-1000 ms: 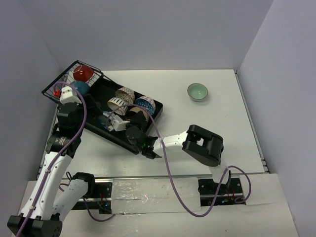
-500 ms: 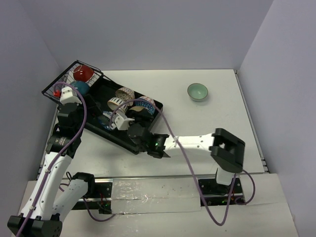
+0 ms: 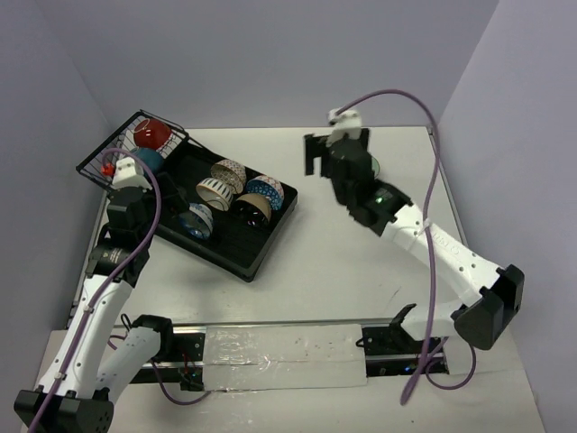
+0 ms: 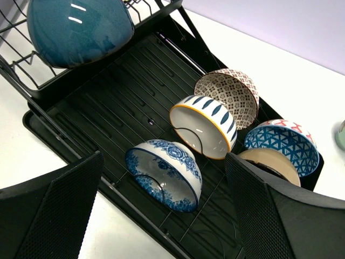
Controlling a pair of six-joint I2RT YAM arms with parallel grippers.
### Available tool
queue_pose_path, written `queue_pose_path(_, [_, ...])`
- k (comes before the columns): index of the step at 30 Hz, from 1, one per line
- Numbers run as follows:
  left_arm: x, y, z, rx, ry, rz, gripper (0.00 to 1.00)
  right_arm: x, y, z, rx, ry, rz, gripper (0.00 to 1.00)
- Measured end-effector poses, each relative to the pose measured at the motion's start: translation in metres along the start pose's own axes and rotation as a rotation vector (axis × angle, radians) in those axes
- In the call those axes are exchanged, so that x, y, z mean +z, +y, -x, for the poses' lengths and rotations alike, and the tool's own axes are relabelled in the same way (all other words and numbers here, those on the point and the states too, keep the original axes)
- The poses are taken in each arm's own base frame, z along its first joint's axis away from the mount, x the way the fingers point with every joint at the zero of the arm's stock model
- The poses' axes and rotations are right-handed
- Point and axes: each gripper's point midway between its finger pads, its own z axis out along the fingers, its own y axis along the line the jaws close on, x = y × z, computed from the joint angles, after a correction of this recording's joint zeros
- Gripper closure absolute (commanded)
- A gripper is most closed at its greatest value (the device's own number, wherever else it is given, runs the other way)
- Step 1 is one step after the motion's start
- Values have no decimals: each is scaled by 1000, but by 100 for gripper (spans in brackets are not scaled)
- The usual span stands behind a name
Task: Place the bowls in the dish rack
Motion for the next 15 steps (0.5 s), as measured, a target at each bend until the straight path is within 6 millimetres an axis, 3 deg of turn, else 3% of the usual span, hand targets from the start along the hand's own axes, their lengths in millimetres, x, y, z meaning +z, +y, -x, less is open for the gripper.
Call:
queue_pose_path(4, [1, -2, -2, 11, 11, -11, 1, 32, -83, -39, 203, 145, -181, 6])
queue_pose_path(8, [1, -3, -3, 19, 14, -22, 1, 54, -138, -91, 384, 294, -296, 7])
queue_pose_path(11, [1, -4, -3, 29, 14, -28, 1, 68, -161, -126, 491, 381, -347, 7])
queue_pose_path(15, [3, -5, -3, 34, 14, -32, 1, 87, -175, -169, 589, 481, -382, 9])
